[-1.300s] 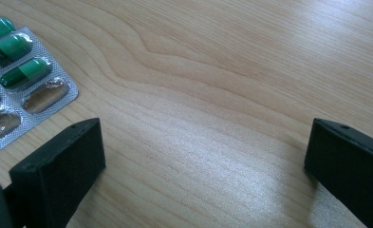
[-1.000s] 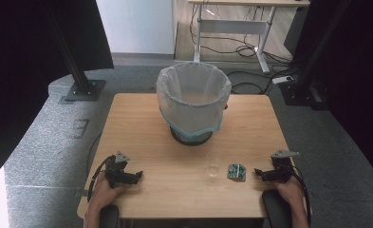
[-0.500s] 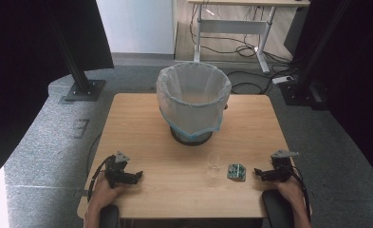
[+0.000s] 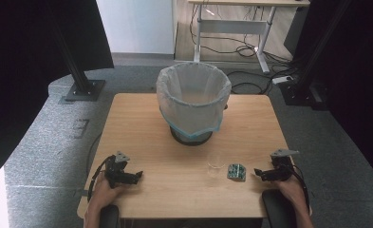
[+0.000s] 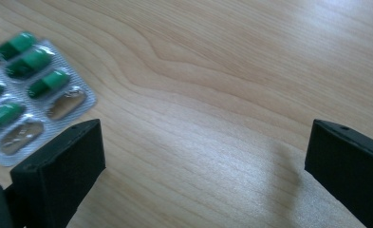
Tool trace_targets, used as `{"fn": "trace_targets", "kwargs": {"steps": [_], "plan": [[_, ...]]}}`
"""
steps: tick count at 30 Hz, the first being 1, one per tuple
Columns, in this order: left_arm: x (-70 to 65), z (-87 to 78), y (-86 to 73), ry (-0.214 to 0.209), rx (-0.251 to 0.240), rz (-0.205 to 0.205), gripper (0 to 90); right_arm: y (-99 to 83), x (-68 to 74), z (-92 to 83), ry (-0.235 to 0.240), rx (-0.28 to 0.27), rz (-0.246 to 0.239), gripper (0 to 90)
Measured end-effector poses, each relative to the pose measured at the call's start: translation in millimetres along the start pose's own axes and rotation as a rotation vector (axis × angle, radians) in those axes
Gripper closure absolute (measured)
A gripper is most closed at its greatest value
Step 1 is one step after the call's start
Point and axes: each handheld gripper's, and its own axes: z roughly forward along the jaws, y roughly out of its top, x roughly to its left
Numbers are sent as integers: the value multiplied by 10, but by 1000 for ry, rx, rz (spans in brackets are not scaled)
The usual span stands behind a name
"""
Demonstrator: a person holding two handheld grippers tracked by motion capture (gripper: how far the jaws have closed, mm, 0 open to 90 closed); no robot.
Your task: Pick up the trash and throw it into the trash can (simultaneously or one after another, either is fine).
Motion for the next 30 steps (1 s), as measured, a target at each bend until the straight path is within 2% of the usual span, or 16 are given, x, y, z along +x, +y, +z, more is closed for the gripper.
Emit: {"fn": "trace_targets", "kwargs": {"steps": [8, 9, 15, 16, 18, 22, 24, 27, 28, 30], "plan": [[0, 0, 0, 0, 0, 0, 0, 92, 120, -92, 61, -4, -50, 0], [0, 0, 0, 0, 0, 0, 0, 127, 175, -112, 78, -11, -64, 0], [0, 0, 0, 0, 0, 0, 0, 225, 325, -134, 108, -20, -104, 0], [0, 0, 0, 0, 0, 0, 0, 276, 398, -135, 122, -18, -125, 0], [0, 0, 0, 0, 0, 0, 0, 292, 422, -133, 130, -17, -133, 0], [0, 0, 0, 0, 0, 0, 0, 372, 575, -89, 171, -6, -192, 0], [0, 0, 0, 0, 0, 0, 0, 379, 602, -71, 175, -3, -204, 0], [0, 2, 2, 0, 0, 0, 0, 384, 708, 21, 188, 20, -254, 0], [0, 2, 2, 0, 0, 0, 0, 384, 708, 21, 188, 20, -254, 0], [0, 3, 2, 0, 0, 0, 0, 376, 749, 61, 184, 41, -286, 0]]}}
